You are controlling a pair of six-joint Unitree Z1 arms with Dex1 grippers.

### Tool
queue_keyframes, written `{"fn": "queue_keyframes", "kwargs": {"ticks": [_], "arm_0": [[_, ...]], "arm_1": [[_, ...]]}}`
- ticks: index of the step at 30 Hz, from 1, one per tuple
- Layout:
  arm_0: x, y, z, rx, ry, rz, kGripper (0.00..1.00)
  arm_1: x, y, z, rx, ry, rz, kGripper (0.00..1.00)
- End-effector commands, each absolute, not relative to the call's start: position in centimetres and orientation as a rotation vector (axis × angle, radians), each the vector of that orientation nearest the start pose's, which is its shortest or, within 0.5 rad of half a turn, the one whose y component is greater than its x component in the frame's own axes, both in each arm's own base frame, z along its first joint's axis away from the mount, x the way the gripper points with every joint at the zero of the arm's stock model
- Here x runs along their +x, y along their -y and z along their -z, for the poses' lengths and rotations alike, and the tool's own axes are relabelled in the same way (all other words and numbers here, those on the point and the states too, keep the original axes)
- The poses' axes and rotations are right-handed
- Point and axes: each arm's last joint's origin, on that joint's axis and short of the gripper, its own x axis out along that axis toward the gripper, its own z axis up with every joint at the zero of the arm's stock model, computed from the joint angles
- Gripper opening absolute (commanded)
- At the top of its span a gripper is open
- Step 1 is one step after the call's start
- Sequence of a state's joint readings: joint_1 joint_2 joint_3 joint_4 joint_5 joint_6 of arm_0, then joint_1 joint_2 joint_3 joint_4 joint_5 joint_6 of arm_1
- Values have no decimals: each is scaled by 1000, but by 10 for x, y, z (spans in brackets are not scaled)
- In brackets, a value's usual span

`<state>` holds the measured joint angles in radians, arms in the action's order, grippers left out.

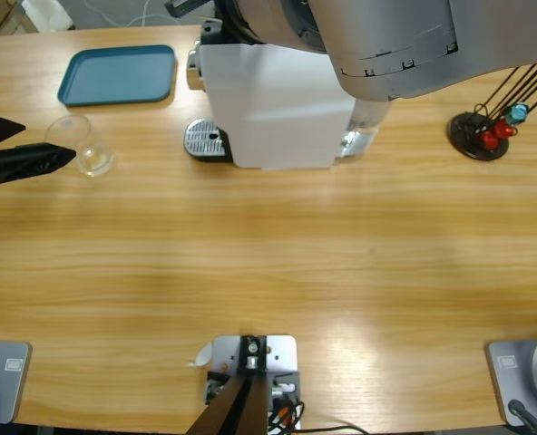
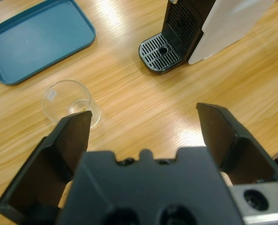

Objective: Pour coffee

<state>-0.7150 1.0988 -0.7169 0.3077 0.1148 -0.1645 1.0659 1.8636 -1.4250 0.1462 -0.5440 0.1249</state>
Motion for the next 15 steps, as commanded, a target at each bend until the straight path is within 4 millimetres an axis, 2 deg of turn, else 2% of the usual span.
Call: {"fn": "queue_keyframes", "kwargs": {"ticks": [1, 15], "arm_0": [[123, 102, -298, 142, -737, 525, 964], [124, 102, -297, 144, -742, 524, 964]], "arm_1": [[218, -370, -253, -451, -603, -503, 0], [216, -367, -236, -444, -625, -506, 0]]}}
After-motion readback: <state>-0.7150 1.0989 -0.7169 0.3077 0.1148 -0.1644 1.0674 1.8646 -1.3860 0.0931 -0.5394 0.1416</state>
